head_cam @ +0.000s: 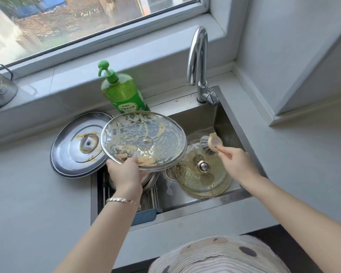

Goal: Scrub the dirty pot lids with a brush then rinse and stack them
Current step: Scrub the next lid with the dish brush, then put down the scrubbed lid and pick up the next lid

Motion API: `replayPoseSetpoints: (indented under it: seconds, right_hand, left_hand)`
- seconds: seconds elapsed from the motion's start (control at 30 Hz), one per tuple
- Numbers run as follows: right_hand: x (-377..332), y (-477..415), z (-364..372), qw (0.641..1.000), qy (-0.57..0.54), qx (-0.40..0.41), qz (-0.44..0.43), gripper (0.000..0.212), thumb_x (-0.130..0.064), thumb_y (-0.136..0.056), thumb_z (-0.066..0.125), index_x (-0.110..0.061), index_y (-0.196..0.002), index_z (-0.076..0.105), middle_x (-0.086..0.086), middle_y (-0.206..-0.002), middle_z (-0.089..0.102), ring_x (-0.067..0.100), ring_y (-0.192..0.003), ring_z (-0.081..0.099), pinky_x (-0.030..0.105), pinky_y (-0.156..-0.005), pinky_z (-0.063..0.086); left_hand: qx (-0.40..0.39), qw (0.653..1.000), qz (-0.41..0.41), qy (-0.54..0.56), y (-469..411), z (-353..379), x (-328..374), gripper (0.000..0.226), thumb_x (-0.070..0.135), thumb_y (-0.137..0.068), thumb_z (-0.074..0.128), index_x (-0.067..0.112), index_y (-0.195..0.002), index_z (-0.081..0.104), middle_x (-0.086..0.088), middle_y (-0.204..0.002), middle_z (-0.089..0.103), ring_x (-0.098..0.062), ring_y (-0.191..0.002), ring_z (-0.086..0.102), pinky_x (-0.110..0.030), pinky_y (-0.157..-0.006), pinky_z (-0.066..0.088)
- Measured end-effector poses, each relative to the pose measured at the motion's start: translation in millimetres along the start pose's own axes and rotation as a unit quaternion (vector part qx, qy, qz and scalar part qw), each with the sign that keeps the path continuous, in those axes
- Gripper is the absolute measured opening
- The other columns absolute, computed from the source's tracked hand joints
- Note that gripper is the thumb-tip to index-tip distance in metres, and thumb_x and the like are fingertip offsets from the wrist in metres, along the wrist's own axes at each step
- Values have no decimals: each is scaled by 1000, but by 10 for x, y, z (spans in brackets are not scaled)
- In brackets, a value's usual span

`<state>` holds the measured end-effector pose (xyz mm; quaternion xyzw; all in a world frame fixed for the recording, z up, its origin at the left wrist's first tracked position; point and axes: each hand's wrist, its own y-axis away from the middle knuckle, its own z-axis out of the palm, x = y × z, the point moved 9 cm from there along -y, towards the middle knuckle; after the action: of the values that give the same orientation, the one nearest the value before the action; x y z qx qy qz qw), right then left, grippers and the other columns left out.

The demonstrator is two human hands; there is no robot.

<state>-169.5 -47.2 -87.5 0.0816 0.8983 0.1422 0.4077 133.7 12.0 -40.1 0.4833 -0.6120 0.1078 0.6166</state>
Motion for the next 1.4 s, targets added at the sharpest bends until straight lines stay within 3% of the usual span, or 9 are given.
replayPoseSetpoints:
  seconds: [0.1, 0.27, 0.47, 0.63, 0.77, 0.97, 1.1, 1.2, 1.4]
  right_hand:
    - [369, -109, -191, 998, -23, 26, 57, 33, -23, -96, 48, -23, -128, 58, 7, -124, 62, 26, -111, 56, 27, -82, 41]
    - [617, -231, -389, 994, -56, 48, 81, 35, -16, -93, 51, -22, -127, 59, 6, -125, 62, 25, -116, 55, 25, -87, 39]
    - [718, -371, -349, 995, -72, -6, 75, 35, -16, -93, 52, -24, -127, 58, 1, -123, 62, 14, -105, 56, 18, -80, 35]
    - [788, -517, -281, 993, -78, -52, 69, 36, -18, -93, 52, -28, -128, 57, -5, -125, 61, 10, -112, 56, 18, -86, 37]
    - [865, -581, -298, 993, -72, -68, 69, 37, -16, -93, 51, -30, -128, 56, -6, -127, 60, 10, -117, 54, 16, -88, 36]
    - [877, -626, -308, 993, -64, -77, 67, 37, -17, -93, 52, -31, -126, 57, -6, -123, 62, 11, -112, 55, 17, -83, 37]
    - [873, -640, -290, 992, -68, -78, 73, 37, -17, -93, 52, -31, -127, 57, -6, -123, 62, 10, -108, 56, 17, -82, 37]
    - [851, -618, -247, 992, -72, -79, 71, 37, -16, -93, 52, -30, -126, 57, -7, -121, 62, 7, -99, 54, 12, -74, 37]
    - [684, -581, -189, 992, -93, -65, 63, 36, -17, -93, 52, -32, -125, 58, -10, -93, 62, 1, -69, 52, 5, -59, 38]
  left_hand:
    - [-58, 982, 99, -152, -65, 223, 42, 20, -2, -85, 51, 14, -97, 48, -6, -95, 59, -26, -88, 61, -50, -78, 55]
    - [-158, 915, 177, -325, -81, 870, -199, 9, 9, -92, 45, 16, -88, 48, -8, -84, 58, -30, -78, 62, -48, -70, 54]
    - [-242, 849, 187, -431, -200, 1668, -707, 7, 11, -94, 46, 11, -88, 50, -1, -77, 57, -20, -70, 55, -30, -58, 44]
    - [-267, 855, 111, -430, -287, 2073, -1245, 9, 7, -92, 47, 14, -90, 53, 1, -75, 56, -15, -63, 53, -25, -52, 40]
    - [-277, 869, 50, -407, -335, 2194, -1595, 10, 5, -91, 51, 14, -91, 53, -5, -83, 60, -16, -68, 57, -27, -60, 48]
    - [-285, 859, 19, -424, -387, 2196, -1844, 12, 12, -94, 51, 13, -107, 51, -12, -95, 64, -28, -78, 65, -45, -71, 56]
    - [-303, 823, 32, -480, -321, 2227, -1882, 36, 5, -94, 41, 18, -128, 35, -9, -84, 62, -25, -71, 64, -38, -55, 52]
    - [-301, 806, 45, -509, -286, 2214, -1893, 46, 4, -93, 41, 14, -136, 26, -3, -74, 54, -14, -59, 51, -24, -45, 36]
    - [-304, 838, 26, -451, -288, 2071, -1605, 61, 22, -90, 59, 12, -140, 26, -11, -126, 51, -9, -64, 52, -16, -46, 40]
